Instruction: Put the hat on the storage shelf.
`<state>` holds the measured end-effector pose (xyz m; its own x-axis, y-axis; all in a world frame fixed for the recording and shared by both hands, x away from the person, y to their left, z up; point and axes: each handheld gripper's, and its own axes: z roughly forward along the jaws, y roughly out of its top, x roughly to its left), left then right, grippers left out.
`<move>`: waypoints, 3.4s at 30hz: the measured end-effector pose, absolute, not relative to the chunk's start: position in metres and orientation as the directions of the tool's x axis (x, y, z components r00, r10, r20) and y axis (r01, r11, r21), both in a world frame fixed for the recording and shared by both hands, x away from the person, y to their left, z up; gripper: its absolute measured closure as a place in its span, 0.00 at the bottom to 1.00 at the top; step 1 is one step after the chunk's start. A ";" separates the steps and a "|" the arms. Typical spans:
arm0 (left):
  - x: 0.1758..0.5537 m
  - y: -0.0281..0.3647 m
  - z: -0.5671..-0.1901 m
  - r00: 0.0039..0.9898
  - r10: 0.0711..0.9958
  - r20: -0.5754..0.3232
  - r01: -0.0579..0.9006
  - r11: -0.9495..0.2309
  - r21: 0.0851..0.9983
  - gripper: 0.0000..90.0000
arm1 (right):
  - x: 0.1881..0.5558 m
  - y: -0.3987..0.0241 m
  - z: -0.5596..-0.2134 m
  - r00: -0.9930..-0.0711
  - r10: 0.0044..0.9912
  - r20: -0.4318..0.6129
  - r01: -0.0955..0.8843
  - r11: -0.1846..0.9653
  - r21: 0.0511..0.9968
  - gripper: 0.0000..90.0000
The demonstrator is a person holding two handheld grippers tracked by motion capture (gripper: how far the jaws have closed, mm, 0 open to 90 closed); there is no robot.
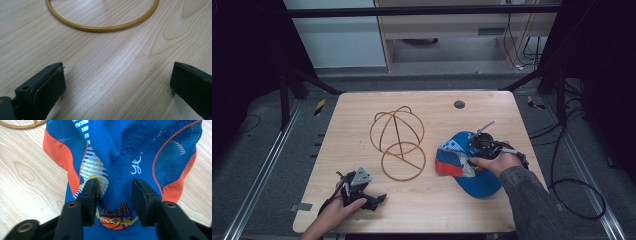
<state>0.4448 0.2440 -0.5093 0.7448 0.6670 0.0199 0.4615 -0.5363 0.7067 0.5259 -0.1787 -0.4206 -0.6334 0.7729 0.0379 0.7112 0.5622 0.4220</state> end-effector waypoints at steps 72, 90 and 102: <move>0.445 0.244 -0.509 0.743 0.669 0.020 0.462 -0.535 0.707 0.00 | 0.493 -0.218 -0.296 -0.685 0.729 -0.013 0.508 0.489 0.709 0.99; 0.445 0.244 -0.509 0.743 0.669 0.020 0.461 -0.533 0.710 0.00 | 0.489 -0.209 -0.260 -0.691 0.720 -0.059 0.438 0.483 0.758 0.99; 0.445 0.244 -0.509 0.743 0.670 0.020 0.462 -0.533 0.709 0.00 | 0.484 -0.196 -0.233 -0.704 0.705 -0.086 0.384 0.480 0.789 0.99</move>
<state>0.4447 0.2437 -0.5094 0.7425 0.6695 0.0196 0.4619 -0.5330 0.7089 0.4845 -0.1961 -0.2333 -0.7040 0.7050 -0.0862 0.3840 0.4799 0.7889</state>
